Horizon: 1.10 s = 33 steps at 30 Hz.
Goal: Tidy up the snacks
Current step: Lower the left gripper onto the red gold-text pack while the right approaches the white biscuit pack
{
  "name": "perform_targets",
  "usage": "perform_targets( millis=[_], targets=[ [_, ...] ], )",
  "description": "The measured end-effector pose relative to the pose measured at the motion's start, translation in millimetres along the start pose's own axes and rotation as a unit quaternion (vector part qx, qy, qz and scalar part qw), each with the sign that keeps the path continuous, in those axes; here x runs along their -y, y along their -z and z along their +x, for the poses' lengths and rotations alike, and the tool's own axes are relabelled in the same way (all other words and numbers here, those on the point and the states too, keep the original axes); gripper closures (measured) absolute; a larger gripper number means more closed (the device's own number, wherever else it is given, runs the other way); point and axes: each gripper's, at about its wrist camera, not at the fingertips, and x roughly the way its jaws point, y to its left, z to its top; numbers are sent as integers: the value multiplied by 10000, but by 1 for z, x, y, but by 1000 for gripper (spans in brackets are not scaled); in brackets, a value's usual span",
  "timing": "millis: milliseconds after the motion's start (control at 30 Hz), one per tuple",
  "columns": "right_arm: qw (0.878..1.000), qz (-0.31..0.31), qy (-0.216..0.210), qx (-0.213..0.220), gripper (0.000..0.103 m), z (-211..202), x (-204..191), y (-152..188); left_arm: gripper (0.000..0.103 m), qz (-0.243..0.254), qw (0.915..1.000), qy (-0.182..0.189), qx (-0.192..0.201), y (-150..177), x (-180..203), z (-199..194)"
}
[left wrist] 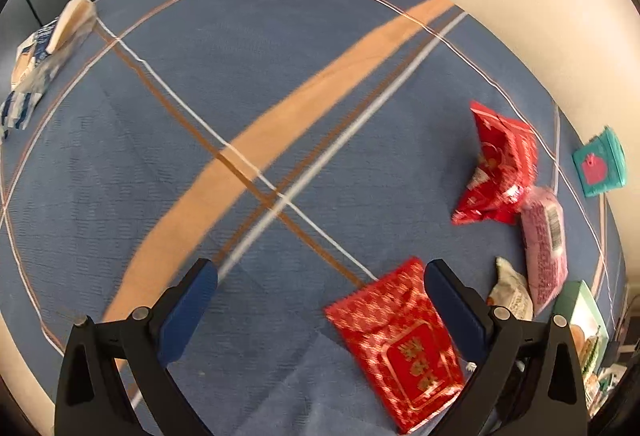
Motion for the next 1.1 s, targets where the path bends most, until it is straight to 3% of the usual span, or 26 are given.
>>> perform_targets(
  millis=[67,133,667,833,1100],
  targets=[
    [10000,-46,38,1,46,-2,3,4,0,60,9999,81,-50,2,5,1],
    [10000,-48,16,-19,47,-4,5,6,0,150,9997,139,-116,4,11,3],
    [9998,-128,-143,-37,48,-14,26,33,0,1005,9944,-276,-203,36,60,13],
    [9997,-97,-190,-82,48,-19,31,41,0,1076,9938,-224,-184,50,55,8],
    [9995,-71,-284,-139,48,-27,36,57,0,1035,9943,-199,-165,62,13,0]
  ],
)
